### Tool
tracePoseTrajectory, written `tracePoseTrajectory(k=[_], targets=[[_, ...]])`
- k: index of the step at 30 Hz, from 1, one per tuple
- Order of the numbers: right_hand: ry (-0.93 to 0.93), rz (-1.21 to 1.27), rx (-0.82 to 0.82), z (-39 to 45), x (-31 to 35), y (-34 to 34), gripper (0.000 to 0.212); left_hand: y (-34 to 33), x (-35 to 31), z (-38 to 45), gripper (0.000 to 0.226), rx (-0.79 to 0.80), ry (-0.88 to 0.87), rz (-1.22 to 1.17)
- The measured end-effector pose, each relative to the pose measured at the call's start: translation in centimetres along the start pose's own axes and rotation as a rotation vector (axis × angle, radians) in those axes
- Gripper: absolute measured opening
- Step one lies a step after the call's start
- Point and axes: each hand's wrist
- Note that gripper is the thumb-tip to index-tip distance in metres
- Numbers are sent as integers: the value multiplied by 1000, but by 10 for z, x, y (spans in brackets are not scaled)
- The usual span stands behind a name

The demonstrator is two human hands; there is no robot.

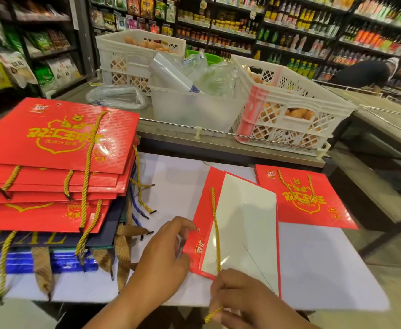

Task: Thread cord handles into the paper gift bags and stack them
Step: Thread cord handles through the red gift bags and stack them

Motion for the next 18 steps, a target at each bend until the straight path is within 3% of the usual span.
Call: tracePoseTrajectory(k=[6,11,18], targets=[[-126,311,-258,3,-3,0,12,11,-7,5,77,-2,99,-228],[-102,526,-584,23,-3,-4,27,11,-7,6,51,-5,101,-265],[-109,553,-718,55,-3,3,19,5,0,2,37,-69,98,-265]])
Point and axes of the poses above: each hand's wrist, its own z-axis towards the middle knuckle, its own y-axis out of the back of the hand, x = y × z
